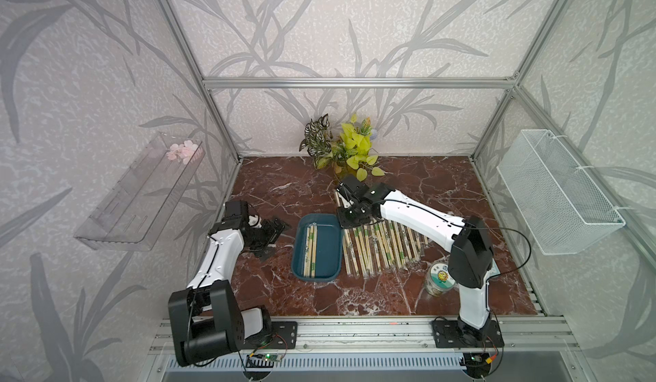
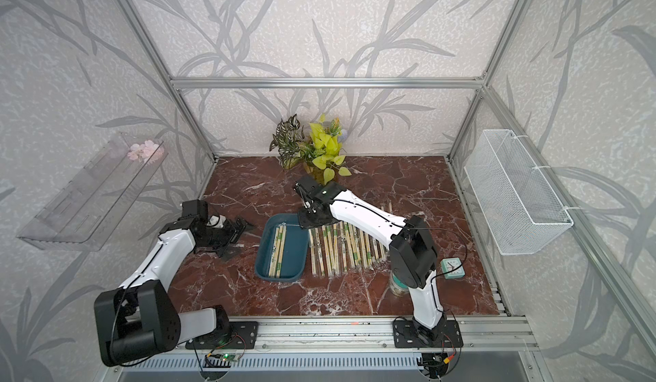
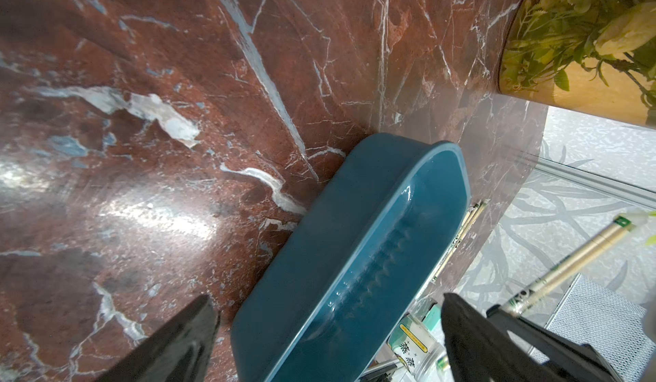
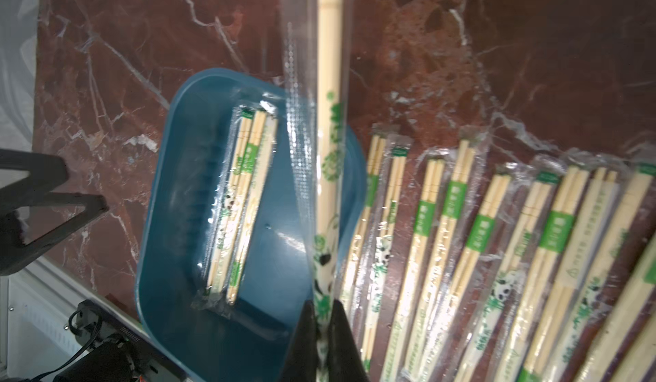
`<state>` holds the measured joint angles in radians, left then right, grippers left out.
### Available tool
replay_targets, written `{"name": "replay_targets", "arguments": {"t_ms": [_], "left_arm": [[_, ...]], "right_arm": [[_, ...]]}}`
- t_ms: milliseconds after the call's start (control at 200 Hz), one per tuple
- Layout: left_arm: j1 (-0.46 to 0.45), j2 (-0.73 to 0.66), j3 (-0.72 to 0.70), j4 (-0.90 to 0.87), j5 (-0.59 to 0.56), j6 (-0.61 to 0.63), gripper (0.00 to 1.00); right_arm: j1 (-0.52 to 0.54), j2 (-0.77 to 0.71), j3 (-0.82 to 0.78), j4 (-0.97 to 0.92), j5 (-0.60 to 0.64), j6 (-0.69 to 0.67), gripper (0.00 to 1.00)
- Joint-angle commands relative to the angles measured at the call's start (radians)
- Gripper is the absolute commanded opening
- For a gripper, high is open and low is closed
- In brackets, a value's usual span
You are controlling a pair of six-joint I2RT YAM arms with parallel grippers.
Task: Take the paired disposable chopsticks out of the storage box
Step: Pick up the paired disposable chopsticks from the storage box, then place the paired disposable chopsticks at the center of the board.
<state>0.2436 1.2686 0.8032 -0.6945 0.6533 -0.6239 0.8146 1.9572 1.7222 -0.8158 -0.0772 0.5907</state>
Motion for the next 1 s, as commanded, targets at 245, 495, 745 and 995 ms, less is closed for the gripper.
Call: {"name": "replay_targets", "arguments": {"t_ms": [245, 495, 745, 995], "left_arm": [[-0.132, -0.036, 0.014, 0.079, -0.039, -0.103, 1.0], [-0.233, 0.0, 0.054, 0.094, -0.096, -0.132, 1.0], [-0.257, 0.02, 0.069, 0.118, -0.109, -0.155, 1.0], [-0.281, 0.059, 0.092, 0.137, -0.113, -0.16, 1.0]], "right_arm": [[-0.251, -0.153, -0.202, 0.004, 0.083, -0.137, 0.0], [-0.403, -0.173, -0.282, -0.001, 0.177, -0.232, 0.0], [-0.513, -0.113, -0.273, -0.035, 0.254, -0.281, 0.0], [-0.555, -0.064, -0.277, -0.058, 0.318, -0.326, 0.0]]}}
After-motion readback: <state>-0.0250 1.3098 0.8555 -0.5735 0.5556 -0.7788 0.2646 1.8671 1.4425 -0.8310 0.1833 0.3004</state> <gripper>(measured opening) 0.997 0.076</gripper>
